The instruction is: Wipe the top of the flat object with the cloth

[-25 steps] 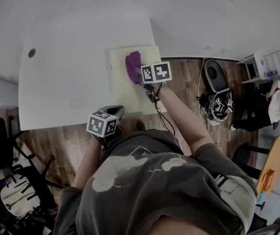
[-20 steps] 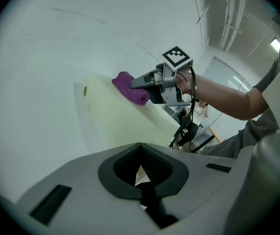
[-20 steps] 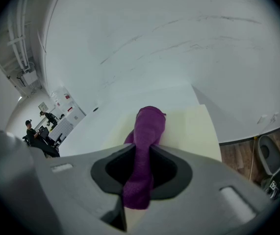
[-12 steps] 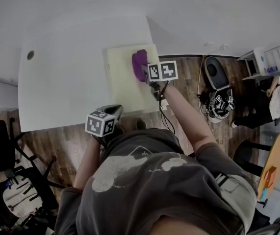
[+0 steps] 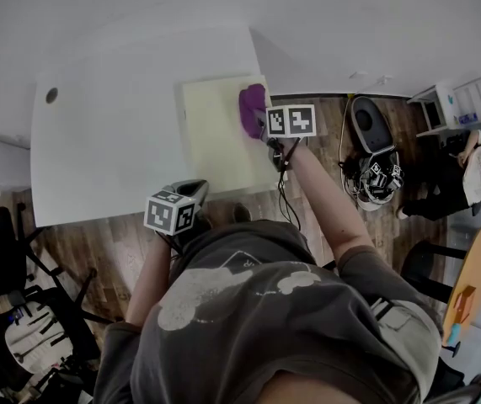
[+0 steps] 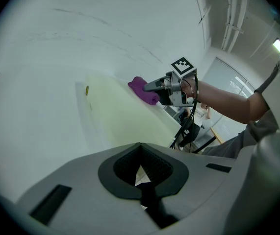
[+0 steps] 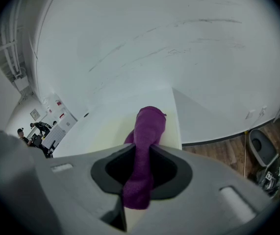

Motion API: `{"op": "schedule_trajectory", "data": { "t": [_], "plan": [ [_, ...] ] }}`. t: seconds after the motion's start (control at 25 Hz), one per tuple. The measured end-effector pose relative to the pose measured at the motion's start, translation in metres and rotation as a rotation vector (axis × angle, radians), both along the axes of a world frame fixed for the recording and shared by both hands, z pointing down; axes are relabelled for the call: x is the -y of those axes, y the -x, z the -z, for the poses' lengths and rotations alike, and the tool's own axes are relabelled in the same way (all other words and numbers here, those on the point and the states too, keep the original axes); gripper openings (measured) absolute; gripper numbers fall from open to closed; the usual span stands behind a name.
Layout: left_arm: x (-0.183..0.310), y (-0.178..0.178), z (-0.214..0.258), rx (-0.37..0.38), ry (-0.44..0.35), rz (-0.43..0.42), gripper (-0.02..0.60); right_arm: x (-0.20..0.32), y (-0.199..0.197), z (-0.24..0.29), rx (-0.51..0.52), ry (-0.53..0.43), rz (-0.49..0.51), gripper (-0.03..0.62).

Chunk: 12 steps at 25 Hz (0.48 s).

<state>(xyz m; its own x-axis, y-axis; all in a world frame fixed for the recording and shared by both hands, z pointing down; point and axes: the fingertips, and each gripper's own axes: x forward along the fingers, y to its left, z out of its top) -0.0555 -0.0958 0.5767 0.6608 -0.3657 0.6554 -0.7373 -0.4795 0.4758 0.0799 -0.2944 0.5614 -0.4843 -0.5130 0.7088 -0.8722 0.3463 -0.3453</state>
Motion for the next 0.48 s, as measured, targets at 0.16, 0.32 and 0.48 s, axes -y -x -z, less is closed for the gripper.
{"op": "schedule_trajectory", "data": {
  "t": [0.16,0.32,0.48],
  "plan": [
    [0.000,0.001,0.000,0.001,-0.001,0.004,0.000,0.001,-0.009,0.001,0.001,0.001,-0.018,0.075],
    [-0.001,0.002,0.000,0.002,0.000,0.009,0.000,0.001,-0.018,0.000,-0.001,-0.002,-0.036,0.075],
    [-0.002,0.001,0.001,0.002,-0.001,0.009,0.000,0.000,-0.031,0.001,-0.009,-0.005,-0.060,0.075]
  ]
}}
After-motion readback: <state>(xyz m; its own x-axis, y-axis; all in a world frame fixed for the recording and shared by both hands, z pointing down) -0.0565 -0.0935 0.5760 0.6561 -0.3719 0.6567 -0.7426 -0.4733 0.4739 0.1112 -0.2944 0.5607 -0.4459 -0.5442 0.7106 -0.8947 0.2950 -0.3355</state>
